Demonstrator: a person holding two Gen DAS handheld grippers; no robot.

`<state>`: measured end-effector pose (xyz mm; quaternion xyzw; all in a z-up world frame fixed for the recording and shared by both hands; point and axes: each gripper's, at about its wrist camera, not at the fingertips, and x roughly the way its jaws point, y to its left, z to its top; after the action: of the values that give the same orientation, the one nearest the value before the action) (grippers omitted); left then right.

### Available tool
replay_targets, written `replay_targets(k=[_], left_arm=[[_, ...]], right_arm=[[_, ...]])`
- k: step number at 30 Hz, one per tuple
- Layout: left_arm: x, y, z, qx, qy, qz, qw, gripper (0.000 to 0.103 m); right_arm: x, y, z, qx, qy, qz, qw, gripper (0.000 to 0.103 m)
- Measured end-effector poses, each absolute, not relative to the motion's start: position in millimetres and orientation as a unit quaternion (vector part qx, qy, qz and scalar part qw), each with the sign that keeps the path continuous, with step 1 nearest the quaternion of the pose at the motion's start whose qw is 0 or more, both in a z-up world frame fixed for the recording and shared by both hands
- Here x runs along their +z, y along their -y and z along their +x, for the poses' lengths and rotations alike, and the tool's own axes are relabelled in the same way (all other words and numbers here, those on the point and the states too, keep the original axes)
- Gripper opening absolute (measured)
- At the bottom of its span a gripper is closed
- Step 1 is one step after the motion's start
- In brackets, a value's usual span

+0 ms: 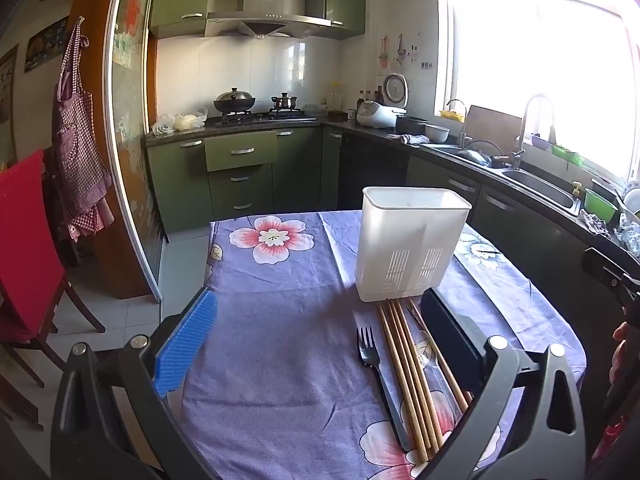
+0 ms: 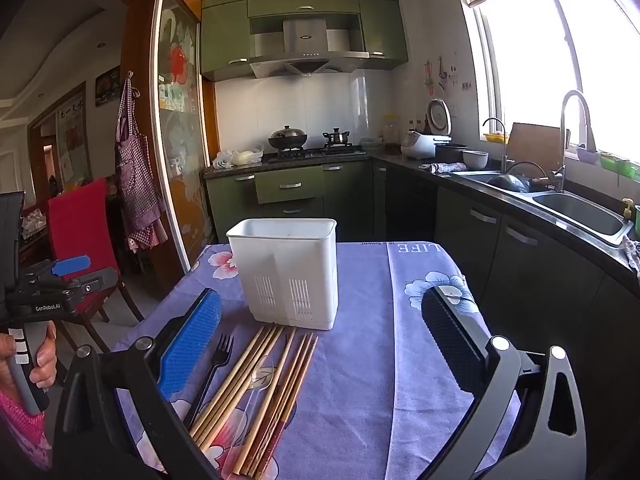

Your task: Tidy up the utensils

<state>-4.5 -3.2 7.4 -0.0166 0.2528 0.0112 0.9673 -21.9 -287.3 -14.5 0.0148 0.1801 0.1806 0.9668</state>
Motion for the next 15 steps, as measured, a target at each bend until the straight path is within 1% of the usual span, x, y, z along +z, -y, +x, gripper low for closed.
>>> replay_targets(k=[15], left_arm=[[6.7,2.3,-5.7,0.014,-0.252,-0.016,0.968,0.097]], right_arm=[[-14.3,287.7,-22.7,0.181,-0.180,0.014,0.967,0.099]])
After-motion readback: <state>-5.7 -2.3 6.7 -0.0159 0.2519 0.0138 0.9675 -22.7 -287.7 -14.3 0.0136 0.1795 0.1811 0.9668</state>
